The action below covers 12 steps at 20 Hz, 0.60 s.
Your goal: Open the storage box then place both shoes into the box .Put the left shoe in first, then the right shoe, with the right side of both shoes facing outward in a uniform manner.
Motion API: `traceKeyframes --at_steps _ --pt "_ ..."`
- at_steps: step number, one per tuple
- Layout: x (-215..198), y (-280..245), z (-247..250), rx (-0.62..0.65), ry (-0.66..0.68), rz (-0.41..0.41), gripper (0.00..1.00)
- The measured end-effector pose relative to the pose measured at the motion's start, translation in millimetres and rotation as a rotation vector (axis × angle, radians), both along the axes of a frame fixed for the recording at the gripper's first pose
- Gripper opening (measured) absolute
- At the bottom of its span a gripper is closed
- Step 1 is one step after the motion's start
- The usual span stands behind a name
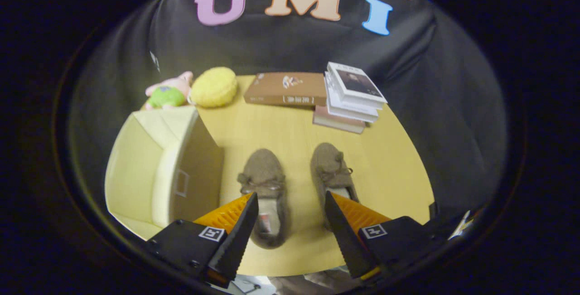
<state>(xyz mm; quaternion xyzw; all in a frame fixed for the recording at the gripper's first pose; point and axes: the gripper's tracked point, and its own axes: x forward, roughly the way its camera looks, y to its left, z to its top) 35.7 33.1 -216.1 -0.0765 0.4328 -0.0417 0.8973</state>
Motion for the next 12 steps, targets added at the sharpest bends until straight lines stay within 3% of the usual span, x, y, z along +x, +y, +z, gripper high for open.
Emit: traceKeyframes --at_steps 6,12 --pt "-7.1 -0.9 -54.8 -0.073 0.201 0.012 0.83" --pt "-9.4 -11.7 -89.0 -0.057 0.312 -0.046 0.67"
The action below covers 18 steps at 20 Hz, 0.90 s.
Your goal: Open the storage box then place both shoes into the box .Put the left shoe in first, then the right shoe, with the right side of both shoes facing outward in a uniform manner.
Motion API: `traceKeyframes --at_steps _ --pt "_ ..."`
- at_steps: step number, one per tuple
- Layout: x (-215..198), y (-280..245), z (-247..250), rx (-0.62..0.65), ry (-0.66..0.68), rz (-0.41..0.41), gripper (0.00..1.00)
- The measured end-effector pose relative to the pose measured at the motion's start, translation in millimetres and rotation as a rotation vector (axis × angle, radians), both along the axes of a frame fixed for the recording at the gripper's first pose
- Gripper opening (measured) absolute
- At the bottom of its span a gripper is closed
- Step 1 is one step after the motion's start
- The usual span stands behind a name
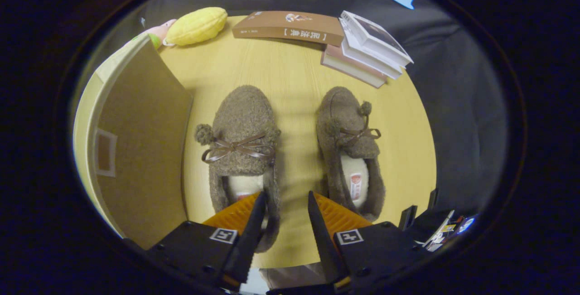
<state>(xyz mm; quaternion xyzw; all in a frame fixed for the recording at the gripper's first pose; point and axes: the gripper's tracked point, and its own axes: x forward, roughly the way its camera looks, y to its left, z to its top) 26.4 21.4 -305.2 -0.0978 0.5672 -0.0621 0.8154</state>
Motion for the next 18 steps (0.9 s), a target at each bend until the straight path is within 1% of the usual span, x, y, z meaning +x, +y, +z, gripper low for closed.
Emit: traceKeyframes --at_steps 3,5,7,9,10,11,14,17,18 --pt "0.9 -1.3 -14.1 0.028 0.046 -0.028 0.59" --pt "2.3 -2.4 -18.7 0.043 0.071 -0.035 0.43" --pt "-0.1 15.0 -25.1 0.129 0.114 -0.017 0.27" --pt "-0.5 15.5 -28.1 0.133 0.149 0.004 0.11" --pt "-0.1 15.7 -29.6 0.135 0.157 0.015 0.13" --pt "-0.3 15.6 -31.3 0.138 0.169 0.020 0.12" --pt "-2.1 18.0 -33.0 0.161 0.193 0.014 0.12" --pt "-3.4 18.4 -31.2 0.171 0.246 0.056 0.13" --pt "-2.6 18.5 -32.1 0.174 0.246 0.048 0.10"
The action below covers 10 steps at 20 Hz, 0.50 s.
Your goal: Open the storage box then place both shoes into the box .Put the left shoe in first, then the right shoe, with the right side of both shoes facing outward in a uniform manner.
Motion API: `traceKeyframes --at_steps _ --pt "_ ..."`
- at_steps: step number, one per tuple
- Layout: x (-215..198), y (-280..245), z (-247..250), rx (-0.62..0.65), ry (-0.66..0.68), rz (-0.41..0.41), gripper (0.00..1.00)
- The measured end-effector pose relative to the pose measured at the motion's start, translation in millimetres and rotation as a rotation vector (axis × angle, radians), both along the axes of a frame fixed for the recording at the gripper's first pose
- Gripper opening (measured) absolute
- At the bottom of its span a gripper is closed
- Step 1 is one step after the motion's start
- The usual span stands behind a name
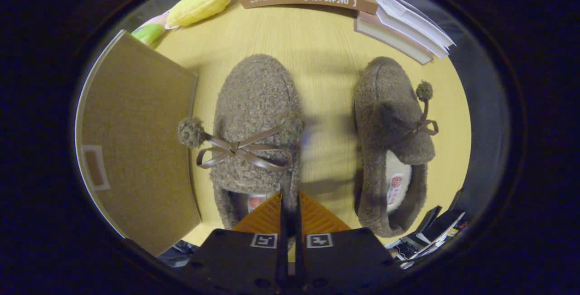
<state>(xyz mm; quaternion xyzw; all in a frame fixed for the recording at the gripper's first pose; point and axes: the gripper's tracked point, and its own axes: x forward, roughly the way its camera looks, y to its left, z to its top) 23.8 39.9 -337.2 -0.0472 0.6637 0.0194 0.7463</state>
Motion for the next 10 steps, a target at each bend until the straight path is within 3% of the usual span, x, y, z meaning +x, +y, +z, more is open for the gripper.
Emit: traceKeyframes --at_steps 10 --pt "-19.0 12.7 15.7 -0.084 -0.015 -0.071 0.04"
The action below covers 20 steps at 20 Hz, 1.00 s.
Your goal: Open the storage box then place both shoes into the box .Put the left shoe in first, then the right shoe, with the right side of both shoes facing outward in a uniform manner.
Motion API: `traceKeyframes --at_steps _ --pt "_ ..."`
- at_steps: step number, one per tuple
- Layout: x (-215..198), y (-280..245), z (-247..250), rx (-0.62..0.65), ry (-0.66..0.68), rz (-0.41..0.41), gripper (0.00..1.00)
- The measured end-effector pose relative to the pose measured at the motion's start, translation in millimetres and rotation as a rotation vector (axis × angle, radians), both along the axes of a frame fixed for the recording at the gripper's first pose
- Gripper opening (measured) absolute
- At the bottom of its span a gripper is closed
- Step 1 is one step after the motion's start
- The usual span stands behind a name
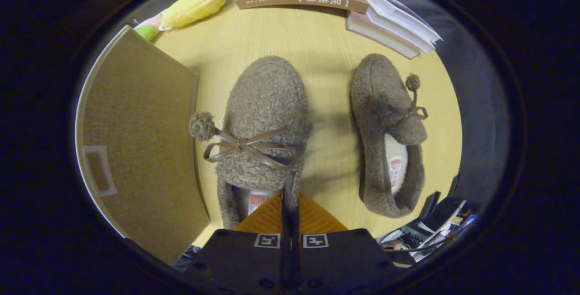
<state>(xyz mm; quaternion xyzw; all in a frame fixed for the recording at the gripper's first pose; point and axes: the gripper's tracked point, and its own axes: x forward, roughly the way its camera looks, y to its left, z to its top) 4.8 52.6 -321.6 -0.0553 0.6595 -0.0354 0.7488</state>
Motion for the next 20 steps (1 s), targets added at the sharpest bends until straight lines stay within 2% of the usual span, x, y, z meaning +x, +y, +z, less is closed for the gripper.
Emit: traceKeyframes --at_steps 4,6,9,12,16,20 --pt "-19.5 -17.1 38.9 -0.168 0.021 0.023 0.04" --pt "-24.5 -19.3 61.3 -0.208 0.012 0.018 0.04" --pt "-28.7 -9.5 98.5 -0.196 -0.030 -0.027 0.04" --pt "-35.0 -0.5 146.9 -0.230 -0.054 -0.040 0.04" --pt "-26.5 26.6 212.8 -0.249 -0.159 -0.063 0.04" --pt "-8.5 87.4 241.0 -0.198 -0.236 -0.011 0.04"
